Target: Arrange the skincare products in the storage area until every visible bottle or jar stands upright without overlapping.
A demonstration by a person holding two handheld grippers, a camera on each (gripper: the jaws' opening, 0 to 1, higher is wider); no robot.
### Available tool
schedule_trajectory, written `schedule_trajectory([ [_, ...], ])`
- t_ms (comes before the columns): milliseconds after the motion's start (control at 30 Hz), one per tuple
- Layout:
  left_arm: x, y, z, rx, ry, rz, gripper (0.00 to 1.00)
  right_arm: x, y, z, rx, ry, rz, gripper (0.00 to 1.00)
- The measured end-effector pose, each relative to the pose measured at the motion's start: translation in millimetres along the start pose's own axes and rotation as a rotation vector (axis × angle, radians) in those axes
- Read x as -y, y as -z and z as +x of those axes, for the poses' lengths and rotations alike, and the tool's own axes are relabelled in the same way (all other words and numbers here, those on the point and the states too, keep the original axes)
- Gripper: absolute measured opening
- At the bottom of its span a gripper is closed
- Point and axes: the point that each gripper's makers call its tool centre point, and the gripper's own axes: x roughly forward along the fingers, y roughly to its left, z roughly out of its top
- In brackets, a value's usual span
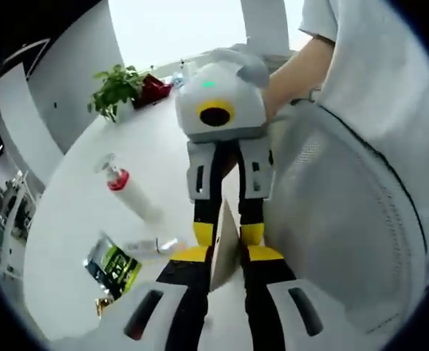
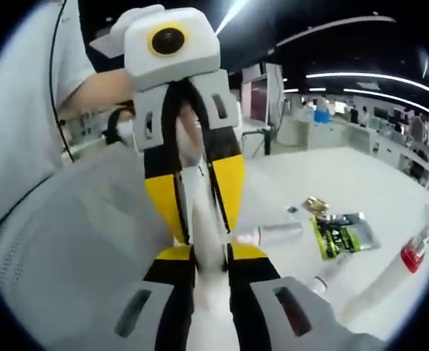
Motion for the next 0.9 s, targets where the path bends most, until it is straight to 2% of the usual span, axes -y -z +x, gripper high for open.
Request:
schedule_trajectory([
  [100, 0.0, 1.2, 2, -0.004, 0.004, 0.002, 0.2, 0, 13.9, 3, -0.064, 0.006, -0.02, 0.18],
  [267, 0.7, 2.6, 4, -0.011, 0.008, 0.004, 0.2, 1, 18.9, 4, -0.049, 0.012, 0.019, 0.19],
  [467, 0.6, 6.8, 8, -0.023, 0.009, 0.014, 0.2, 0, 18.3, 4, -0.047, 0.021, 0.026, 0.19],
  [900, -0.9, 5.6, 9, -0.012, -0.009, 0.018, 0.17, 3, 25.3, 3, -0.073, 0.043, 0.041, 0.21],
])
